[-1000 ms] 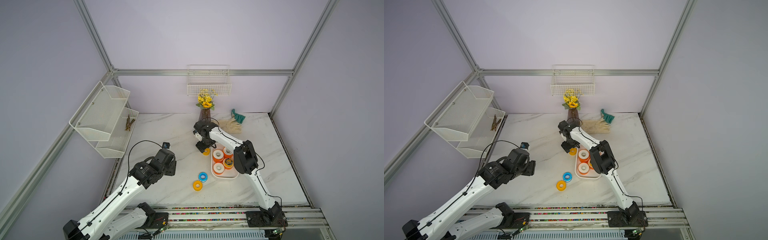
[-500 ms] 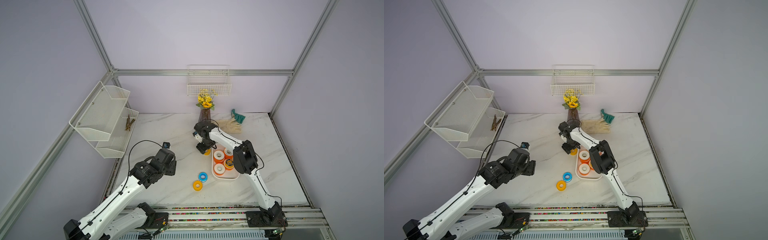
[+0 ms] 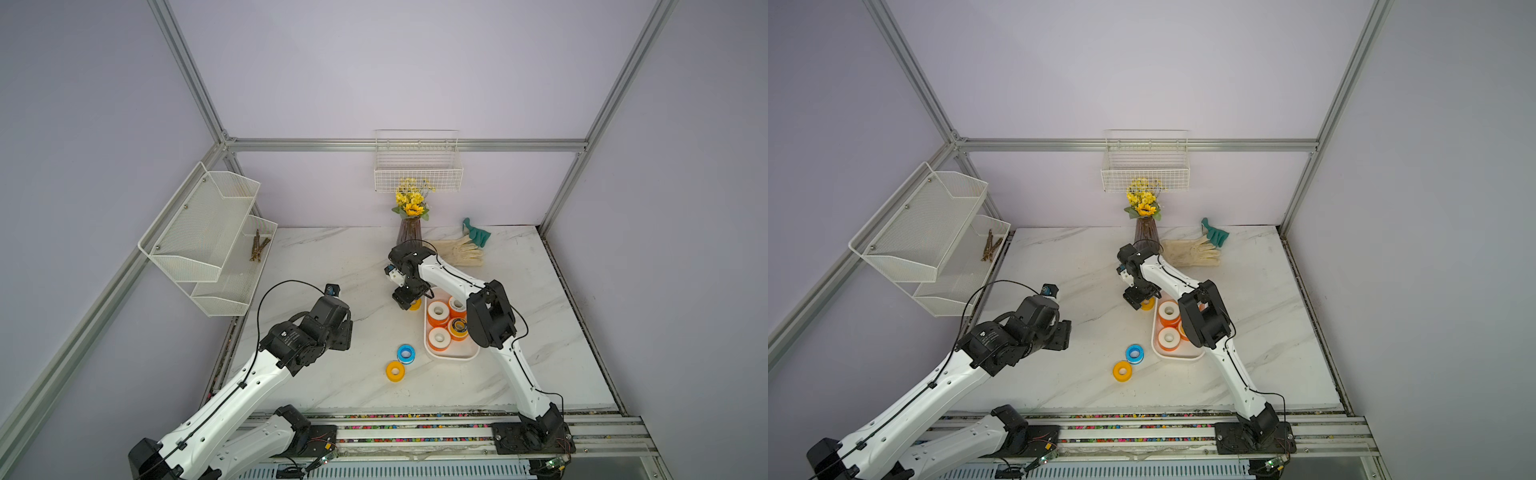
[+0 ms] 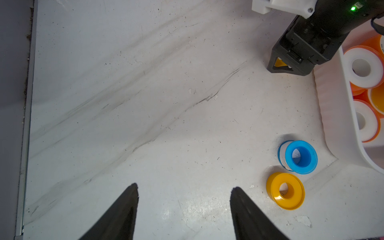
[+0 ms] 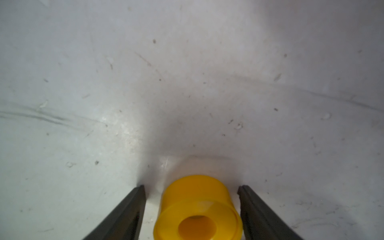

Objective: Put the sealing tape into the storage box
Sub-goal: Pick up the sealing tape at the center of the board.

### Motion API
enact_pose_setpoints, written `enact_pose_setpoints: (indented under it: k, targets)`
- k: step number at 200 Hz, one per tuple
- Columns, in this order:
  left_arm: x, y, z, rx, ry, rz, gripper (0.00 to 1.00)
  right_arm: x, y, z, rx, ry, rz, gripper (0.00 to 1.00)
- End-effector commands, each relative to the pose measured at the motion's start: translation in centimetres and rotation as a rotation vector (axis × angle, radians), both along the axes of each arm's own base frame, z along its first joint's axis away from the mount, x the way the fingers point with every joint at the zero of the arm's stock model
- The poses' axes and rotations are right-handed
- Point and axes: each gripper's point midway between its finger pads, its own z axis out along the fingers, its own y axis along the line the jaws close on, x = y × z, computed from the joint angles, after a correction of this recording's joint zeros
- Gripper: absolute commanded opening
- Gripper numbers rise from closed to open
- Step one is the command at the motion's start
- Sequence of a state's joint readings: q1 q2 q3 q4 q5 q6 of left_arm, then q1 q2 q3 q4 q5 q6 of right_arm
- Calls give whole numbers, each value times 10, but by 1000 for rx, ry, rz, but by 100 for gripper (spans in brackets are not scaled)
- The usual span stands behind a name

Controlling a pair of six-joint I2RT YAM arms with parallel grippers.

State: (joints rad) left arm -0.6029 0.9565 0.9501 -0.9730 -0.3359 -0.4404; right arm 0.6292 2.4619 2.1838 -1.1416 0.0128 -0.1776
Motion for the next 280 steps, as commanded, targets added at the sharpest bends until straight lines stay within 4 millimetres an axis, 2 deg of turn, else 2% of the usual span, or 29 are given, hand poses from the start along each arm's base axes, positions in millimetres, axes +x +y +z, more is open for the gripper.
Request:
enact_pose_setpoints:
  k: [1, 31, 34, 41, 61, 84, 138, 186, 210, 238, 280]
  targets:
    - [4, -2, 2, -8, -17, -10, 69, -16, -10, -4, -46, 53, 8, 74]
    - [4, -2, 3, -8, -18, -9, 69, -15, -11, -3, -54, 46, 2, 68]
    - [5, -2, 3, -8, -18, -8, 69, -15, -11, -3, -55, 45, 1, 62]
    - [5, -2, 2, -8, -17, -7, 69, -15, -10, -2, -56, 41, 0, 59]
    - [5, -1, 2, -6, -14, -6, 69, -12, -9, 1, -57, 26, -8, 57]
    - [5, -2, 2, -7, -15, -7, 69, -10, 1, 9, -14, 21, -12, 52]
    - [5, -1, 3, -13, -18, -7, 69, -23, 36, 49, 124, 7, 21, 52]
    - [4, -1, 5, -17, -23, -8, 69, -36, 43, 91, 168, -35, 27, 51]
    - [4, -1, 4, -17, -20, -9, 69, -43, 32, 107, 165, -63, 9, 50]
    - [4, -2, 5, -21, -22, -10, 69, -56, 7, 116, 134, -107, -22, 49]
    - [3, -3, 5, -29, -19, -19, 69, -78, -33, 111, 75, -162, -81, 48]
